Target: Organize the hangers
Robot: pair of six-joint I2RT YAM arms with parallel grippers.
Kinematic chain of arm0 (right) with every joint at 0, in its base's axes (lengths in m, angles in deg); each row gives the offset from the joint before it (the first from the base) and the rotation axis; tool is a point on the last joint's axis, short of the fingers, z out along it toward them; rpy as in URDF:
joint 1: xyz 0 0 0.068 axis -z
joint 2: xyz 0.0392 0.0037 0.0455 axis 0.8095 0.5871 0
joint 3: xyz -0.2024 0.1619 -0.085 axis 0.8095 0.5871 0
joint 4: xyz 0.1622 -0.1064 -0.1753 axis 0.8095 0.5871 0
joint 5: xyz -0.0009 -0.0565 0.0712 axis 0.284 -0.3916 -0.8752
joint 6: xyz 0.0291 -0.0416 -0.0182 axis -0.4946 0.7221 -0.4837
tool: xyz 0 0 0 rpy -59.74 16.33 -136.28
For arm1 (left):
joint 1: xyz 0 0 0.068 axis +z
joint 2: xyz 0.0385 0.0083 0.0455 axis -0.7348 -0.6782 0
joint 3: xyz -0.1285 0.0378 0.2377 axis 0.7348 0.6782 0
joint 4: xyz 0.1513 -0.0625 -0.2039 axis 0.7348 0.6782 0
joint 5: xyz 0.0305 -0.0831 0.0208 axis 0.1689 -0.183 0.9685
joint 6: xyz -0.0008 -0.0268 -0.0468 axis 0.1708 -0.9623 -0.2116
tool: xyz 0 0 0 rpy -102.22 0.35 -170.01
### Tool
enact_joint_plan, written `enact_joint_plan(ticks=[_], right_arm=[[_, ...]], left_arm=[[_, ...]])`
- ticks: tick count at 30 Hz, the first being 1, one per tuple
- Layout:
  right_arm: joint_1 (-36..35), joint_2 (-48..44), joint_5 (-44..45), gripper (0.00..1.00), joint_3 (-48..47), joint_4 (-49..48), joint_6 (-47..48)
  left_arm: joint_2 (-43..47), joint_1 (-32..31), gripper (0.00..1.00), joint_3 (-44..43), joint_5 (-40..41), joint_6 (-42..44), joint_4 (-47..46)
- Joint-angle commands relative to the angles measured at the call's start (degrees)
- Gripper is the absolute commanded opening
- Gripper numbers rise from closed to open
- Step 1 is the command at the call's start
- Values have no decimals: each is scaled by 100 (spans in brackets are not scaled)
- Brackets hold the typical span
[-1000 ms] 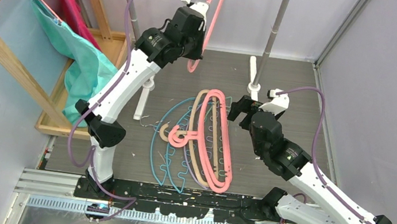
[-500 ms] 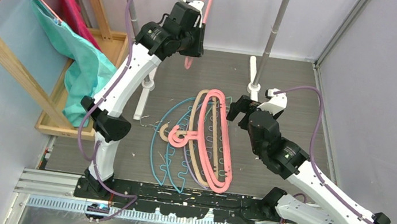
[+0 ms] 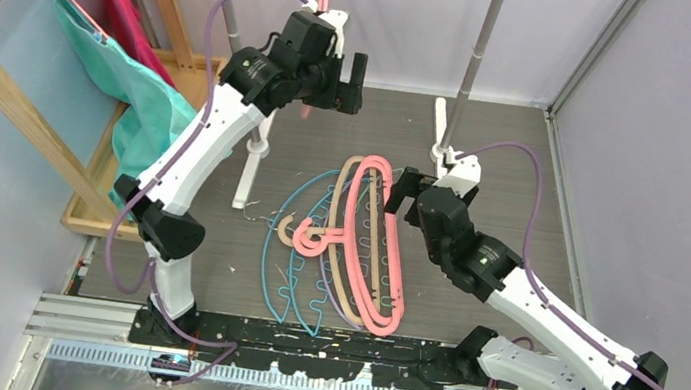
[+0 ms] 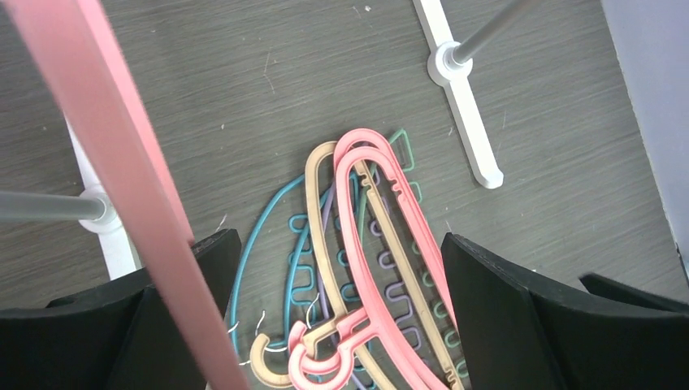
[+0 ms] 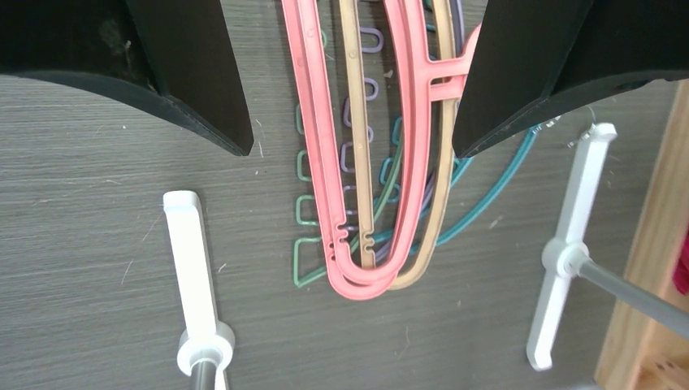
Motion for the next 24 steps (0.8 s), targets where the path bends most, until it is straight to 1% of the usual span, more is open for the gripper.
enact_joint_plan(ticks=[1, 3, 5, 7, 9, 14, 19, 21, 24], right_arm=[[-15, 245, -431, 100, 121, -113, 163], [-14, 339, -625, 100, 262, -157, 184], [-13, 448, -792, 100, 404, -203, 222], [-14, 595, -931, 100, 484, -224, 255], [-13, 702, -1056, 100, 525, -225, 253], [-13, 754, -1106, 100, 618, -326, 187], [-13, 721, -1005, 100, 634, -353, 230], [-14, 683, -970, 100, 649, -342, 235], [-14, 598, -936, 100, 689, -266, 254]], left_arm=[[895, 20, 98, 471, -285, 249, -463], [1226, 21, 98, 948, -364, 267, -688], [1589, 22, 98, 1502, -337, 329, -1111], [1926, 23, 98, 2040, -170, 471, -1680], [2128, 20, 98, 2399, 34, 641, -2162], [1937, 20, 98, 2547, 484, 1054, -2897], [1660, 29, 98, 2758, 551, 1123, -3772], [1586, 35, 98, 2836, 634, 1122, -4023], [1584, 30, 98, 2984, 962, 1173, -4159]])
